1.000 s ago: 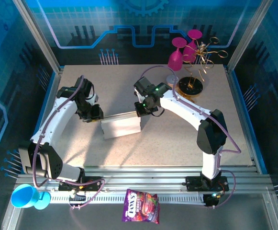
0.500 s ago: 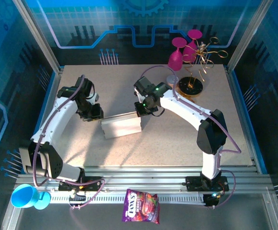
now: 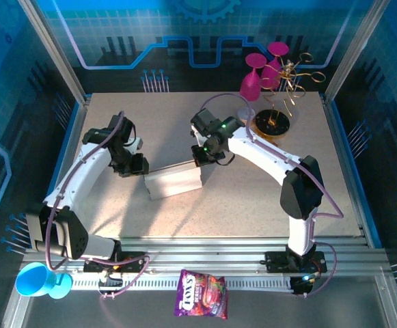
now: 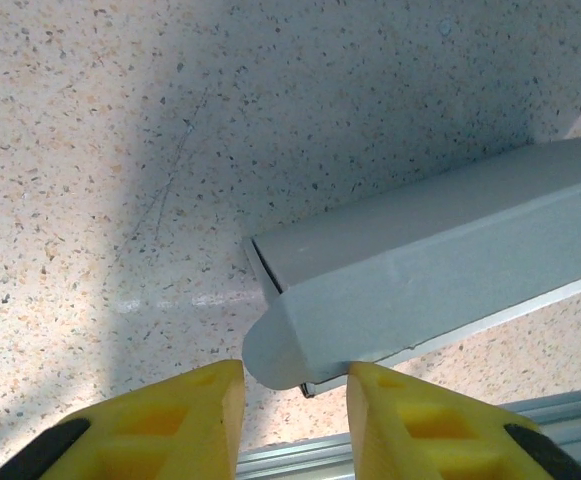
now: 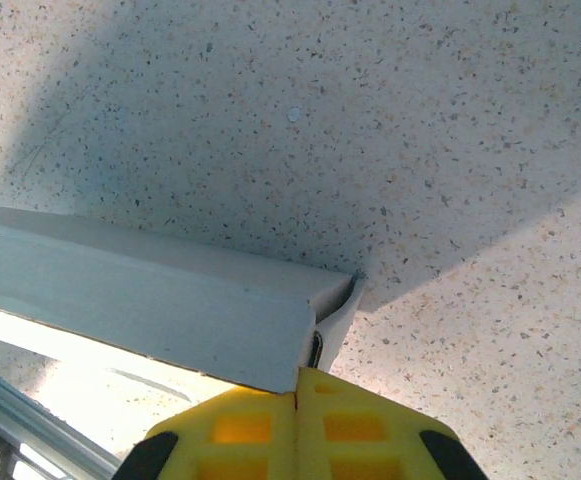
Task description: Fold the paper box
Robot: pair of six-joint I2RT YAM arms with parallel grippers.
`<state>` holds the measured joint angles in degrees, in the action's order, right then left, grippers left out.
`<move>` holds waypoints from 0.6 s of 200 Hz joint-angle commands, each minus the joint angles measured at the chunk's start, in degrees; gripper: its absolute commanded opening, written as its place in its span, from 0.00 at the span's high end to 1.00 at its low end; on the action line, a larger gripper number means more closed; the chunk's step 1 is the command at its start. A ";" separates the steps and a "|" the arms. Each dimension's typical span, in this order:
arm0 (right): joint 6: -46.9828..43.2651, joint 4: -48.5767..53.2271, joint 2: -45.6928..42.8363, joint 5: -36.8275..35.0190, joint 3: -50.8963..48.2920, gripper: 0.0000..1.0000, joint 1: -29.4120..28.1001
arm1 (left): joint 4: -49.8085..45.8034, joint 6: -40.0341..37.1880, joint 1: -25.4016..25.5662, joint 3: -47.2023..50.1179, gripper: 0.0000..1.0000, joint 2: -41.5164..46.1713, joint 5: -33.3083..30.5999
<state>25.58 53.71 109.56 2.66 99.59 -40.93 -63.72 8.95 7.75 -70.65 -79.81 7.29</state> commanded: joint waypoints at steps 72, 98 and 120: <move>-2.32 5.70 2.88 3.83 4.51 1.00 1.63 | 3.53 -4.64 0.25 4.10 0.59 4.65 4.09; -2.48 6.04 2.91 4.11 4.74 1.00 1.97 | 2.84 -4.73 0.29 4.05 0.65 4.00 4.52; -2.69 6.40 3.22 4.63 5.24 1.00 2.01 | 2.44 -4.44 0.25 4.49 0.70 3.52 4.13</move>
<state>23.90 57.67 111.39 5.69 102.83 -39.64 -60.73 5.39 7.73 -67.00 -76.42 10.07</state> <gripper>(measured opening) 0.055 0.327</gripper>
